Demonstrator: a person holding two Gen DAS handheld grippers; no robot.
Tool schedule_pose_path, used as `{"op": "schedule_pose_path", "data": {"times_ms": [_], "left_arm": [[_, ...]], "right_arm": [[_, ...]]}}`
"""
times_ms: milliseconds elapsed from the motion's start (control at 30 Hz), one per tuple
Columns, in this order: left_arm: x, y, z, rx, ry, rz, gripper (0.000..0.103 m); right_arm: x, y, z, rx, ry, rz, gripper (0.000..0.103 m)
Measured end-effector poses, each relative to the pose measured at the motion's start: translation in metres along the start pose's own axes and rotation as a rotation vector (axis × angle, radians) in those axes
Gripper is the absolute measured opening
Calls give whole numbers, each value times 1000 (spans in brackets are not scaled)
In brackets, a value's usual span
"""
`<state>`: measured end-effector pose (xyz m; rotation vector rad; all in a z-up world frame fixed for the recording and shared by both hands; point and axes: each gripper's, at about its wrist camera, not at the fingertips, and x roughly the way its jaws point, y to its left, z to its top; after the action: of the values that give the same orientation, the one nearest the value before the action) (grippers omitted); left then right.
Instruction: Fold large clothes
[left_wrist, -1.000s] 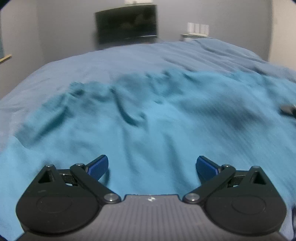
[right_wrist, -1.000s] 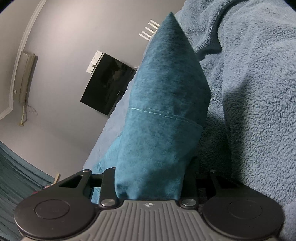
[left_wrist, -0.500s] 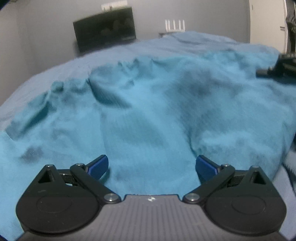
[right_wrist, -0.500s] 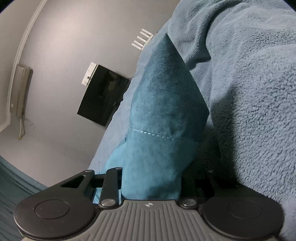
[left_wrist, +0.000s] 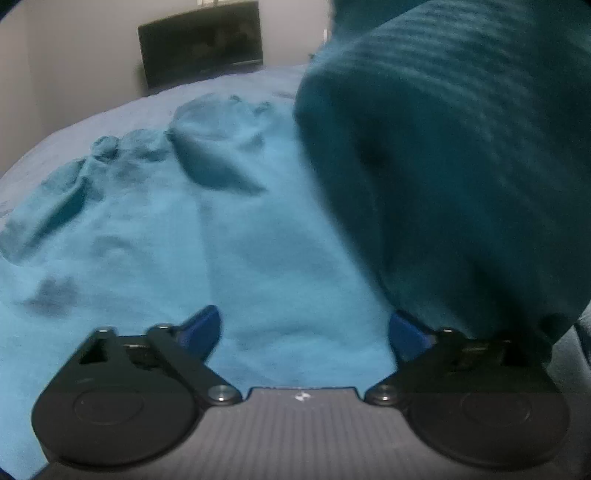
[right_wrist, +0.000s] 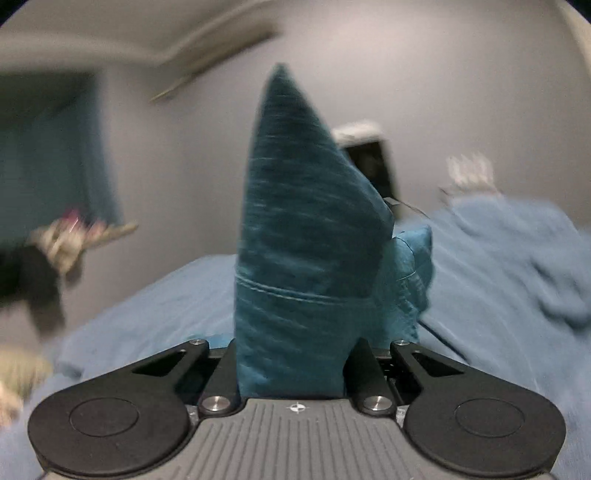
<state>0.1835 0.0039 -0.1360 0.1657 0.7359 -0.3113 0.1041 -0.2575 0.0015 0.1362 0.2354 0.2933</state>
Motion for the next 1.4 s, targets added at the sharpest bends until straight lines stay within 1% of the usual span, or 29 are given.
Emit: {"op": "schedule_pose_path", "data": {"times_ms": [33, 100, 167, 267, 300, 333, 367, 433, 467, 500, 567, 600, 700, 767, 833, 867, 933, 967, 1000, 1033, 1067, 1100, 1167, 1200, 1233, 1267, 1300, 1367, 1400], "left_arm": [[-12, 13, 5, -38, -19, 19, 91], [-44, 52, 16, -143, -88, 45, 91], [-72, 94, 22, -239, -137, 107, 91], [-94, 148, 15, -297, -134, 250, 91], [-97, 164, 9, -339, -127, 284, 91], [-98, 182, 0, -417, -124, 286, 91], [-99, 202, -10, -546, -122, 244, 91], [-100, 225, -22, -717, -136, 142, 91], [-103, 230, -25, -762, -160, 104, 91], [-106, 233, -26, -783, -183, 75, 91], [-115, 236, -27, -803, -224, 30, 91], [-119, 237, -27, -820, -246, -6, 91], [-133, 245, -26, -855, -291, -90, 87], [-136, 248, -23, -869, -289, -170, 86], [-136, 249, -21, -875, -267, -236, 86], [-136, 248, -19, -861, -263, -238, 86], [-143, 242, -13, -807, -283, -189, 86], [-147, 237, -7, -763, -291, -168, 86], [-151, 231, -1, -721, -292, -162, 86], [-152, 226, 5, -687, -290, -171, 86], [-150, 221, 10, -665, -276, -188, 86], [-143, 218, 15, -649, -249, -208, 85], [-126, 211, 21, -634, -174, -241, 73], [-117, 212, 22, -636, -138, -246, 71], [-108, 213, 20, -645, -102, -233, 68], [-100, 217, 18, -648, -85, -219, 68], [-94, 219, 14, -653, -70, -211, 68], [-82, 226, 5, -660, -34, -198, 64], [-76, 228, 1, -665, -16, -187, 64]], "right_arm": [[1, 14, 2, -48, -3, 16, 14], [1, 32, 4, -116, -3, 29, 13], [3, 50, 0, -200, 4, 39, 13], [1, 82, -12, -353, 18, 61, 13], [-1, 93, -17, -403, 22, 71, 13], [0, 106, -23, -463, 24, 85, 13], [-1, 117, -27, -506, 25, 100, 13], [-1, 139, -37, -591, 30, 134, 13], [-1, 150, -45, -635, 33, 150, 13], [1, 159, -51, -671, 37, 167, 13], [6, 175, -65, -722, 57, 209, 13], [8, 182, -73, -740, 69, 231, 13], [11, 203, -92, -791, 89, 287, 13], [16, 210, -104, -817, 96, 323, 13], [16, 216, -114, -838, 95, 357, 13], [16, 218, -118, -846, 99, 362, 13], [17, 221, -129, -869, 117, 365, 13], [17, 221, -132, -871, 122, 368, 13], [17, 219, -134, -866, 129, 371, 13], [18, 217, -135, -856, 140, 374, 13], [18, 211, -130, -845, 145, 378, 13], [20, 210, -129, -835, 149, 380, 14], [24, 206, -128, -813, 167, 374, 14], [26, 209, -128, -803, 179, 371, 15], [26, 207, -128, -789, 197, 369, 15], [30, 221, -123, -763, 212, 378, 18], [28, 217, -120, -730, 220, 398, 25], [33, 214, -109, -663, 232, 442, 34], [33, 210, -104, -642, 242, 454, 37]]}}
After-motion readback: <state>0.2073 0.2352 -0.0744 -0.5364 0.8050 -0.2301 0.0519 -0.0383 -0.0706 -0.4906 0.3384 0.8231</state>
